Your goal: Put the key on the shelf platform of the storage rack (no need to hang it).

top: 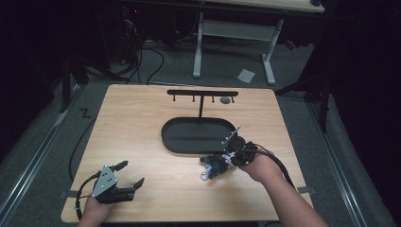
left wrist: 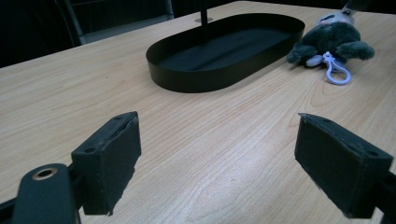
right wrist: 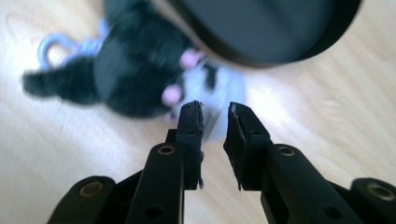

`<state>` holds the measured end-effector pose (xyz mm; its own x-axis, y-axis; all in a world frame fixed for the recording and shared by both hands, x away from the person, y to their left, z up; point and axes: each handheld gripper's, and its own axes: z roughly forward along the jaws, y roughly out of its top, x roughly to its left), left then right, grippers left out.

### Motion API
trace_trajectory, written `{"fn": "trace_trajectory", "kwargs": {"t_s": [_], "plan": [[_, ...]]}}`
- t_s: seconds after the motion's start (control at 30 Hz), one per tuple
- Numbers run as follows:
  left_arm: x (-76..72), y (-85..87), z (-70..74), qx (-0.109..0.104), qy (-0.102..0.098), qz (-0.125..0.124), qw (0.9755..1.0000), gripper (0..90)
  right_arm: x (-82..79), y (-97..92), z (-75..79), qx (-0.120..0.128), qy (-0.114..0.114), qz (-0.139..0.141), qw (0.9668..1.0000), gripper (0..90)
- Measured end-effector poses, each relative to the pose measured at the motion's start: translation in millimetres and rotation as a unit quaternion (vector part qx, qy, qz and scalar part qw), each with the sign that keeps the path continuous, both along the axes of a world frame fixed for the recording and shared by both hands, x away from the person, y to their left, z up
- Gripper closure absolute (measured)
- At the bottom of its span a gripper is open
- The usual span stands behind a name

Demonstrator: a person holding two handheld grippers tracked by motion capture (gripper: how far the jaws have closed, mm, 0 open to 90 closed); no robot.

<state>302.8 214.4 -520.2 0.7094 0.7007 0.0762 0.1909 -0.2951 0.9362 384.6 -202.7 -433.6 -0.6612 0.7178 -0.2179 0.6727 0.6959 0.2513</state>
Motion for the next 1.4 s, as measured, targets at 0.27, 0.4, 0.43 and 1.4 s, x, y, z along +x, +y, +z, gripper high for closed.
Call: {"fn": "trace_trajectory", "kwargs": {"t_s": [0.27, 0.4, 0.43, 1.4], "plan": [[0.3, 0.6, 0.1, -0.001, 0.002, 0.000, 1.0000, 15.1, 24.9, 9.7, -11.7, -0.022, -0.043, -0.005, 0.9988, 89.7], [0.6, 1.0, 0.0, -0.004, 0.002, 0.000, 1.0000, 15.1, 31.0, 10.3, -20.3, -0.026, -0.034, -0.010, 0.9990, 89.6], [0.6, 1.0, 0.0, -0.004, 0.002, 0.000, 1.0000, 15.1, 29.9, 10.5, -22.7, -0.030, -0.026, -0.005, 0.9992, 89.7], [-0.3, -0.5, 0.0, 0.002, 0.001, 0.001, 1.0000, 15.1, -63.5, -38.0, -18.2, 0.012, 0.021, -0.023, 0.9995, 86.9]]}}
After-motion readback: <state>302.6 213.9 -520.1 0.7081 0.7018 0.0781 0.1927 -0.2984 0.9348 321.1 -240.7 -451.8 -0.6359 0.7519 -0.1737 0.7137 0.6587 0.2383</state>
